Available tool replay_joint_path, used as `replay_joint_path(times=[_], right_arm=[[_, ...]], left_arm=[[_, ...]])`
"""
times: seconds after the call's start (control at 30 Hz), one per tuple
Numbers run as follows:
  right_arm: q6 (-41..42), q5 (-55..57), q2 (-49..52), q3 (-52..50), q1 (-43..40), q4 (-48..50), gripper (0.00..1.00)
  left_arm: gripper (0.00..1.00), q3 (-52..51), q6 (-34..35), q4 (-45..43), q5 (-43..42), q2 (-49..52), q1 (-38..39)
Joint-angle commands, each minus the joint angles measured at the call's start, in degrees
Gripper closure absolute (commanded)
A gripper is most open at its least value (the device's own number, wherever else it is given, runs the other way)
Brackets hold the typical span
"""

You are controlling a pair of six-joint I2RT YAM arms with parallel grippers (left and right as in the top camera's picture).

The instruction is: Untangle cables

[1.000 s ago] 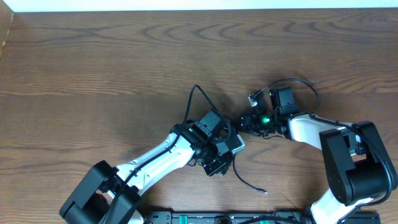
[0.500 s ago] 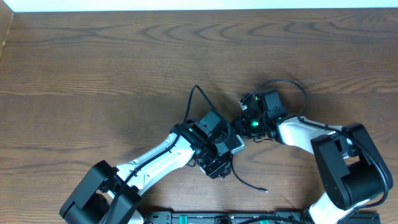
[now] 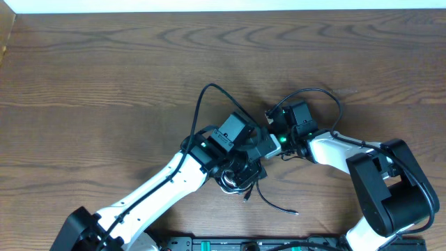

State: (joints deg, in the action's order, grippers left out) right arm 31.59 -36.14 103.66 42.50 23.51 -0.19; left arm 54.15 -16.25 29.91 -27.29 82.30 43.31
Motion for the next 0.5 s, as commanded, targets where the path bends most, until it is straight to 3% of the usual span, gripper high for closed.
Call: replay_joint_path(times=[0.0, 0.07, 0.47], right_arm=[[-0.59, 6.25, 0.94, -0.68, 0.48, -0.68, 0.99], [-0.59, 6.25, 0.94, -0.68, 0.48, -0.59, 0.99], [-0.57, 6.49, 0.94, -0.68, 0.48, -0.42, 0.99]], left_arm=[[0.7, 0.7, -0.37, -1.01, 5.4, 1.25, 0.11], [0.75, 0.7, -0.57, -1.4, 6.23, 2.93, 0.11], [0.74, 0.55, -2.54, -4.44, 10.99, 10.95, 0.0]])
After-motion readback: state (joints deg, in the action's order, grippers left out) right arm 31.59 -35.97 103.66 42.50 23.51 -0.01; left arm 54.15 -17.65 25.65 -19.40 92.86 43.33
